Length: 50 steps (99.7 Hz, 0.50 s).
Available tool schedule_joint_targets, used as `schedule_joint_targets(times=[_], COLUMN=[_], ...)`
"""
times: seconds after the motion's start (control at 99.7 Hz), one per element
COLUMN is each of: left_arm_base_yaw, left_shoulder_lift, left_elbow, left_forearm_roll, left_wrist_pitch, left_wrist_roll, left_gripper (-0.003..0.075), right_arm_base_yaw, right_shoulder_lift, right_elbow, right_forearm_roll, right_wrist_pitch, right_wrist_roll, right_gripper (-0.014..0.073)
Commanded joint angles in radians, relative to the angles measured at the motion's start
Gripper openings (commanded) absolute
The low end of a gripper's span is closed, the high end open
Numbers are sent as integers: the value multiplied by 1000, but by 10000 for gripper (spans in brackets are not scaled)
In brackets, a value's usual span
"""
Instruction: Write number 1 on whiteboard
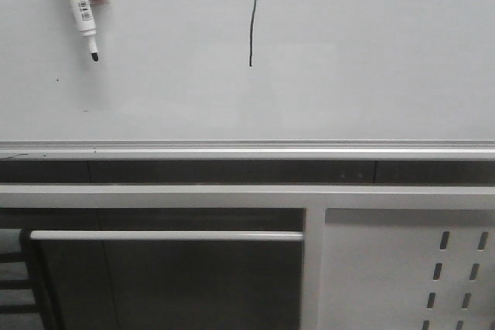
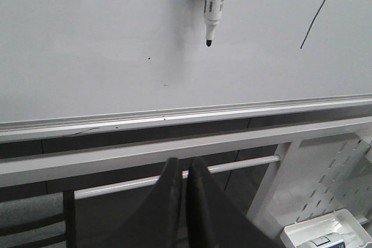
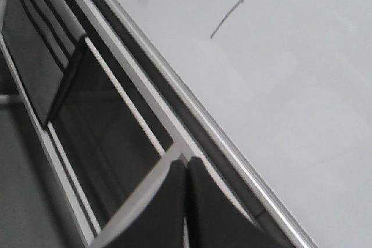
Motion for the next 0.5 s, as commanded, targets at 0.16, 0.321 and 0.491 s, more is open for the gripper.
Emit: schedule_joint_targets(times=[0.16,0.321,0.491], left_arm_base_yaw=[1,1,1], left_shoulder_lift=[4,4,4], left_elbow=[-27,-27,-27], left_forearm_roll=[37,37,37], left_wrist_pitch=[26,26,26], left_wrist_roll=[-5,-5,-5], left_gripper=[-18,-18,-18], right_arm_base_yaw=[-225,-388,-504], right_shoulder_lift=[11,9,-31], right_elbow=[62,95,176], right_forearm_roll=[-66,-131,-136], right_wrist_pitch=[-194,-285,-382], right_wrist_roll=[323,717,824], right_gripper=[-71,-71,-71])
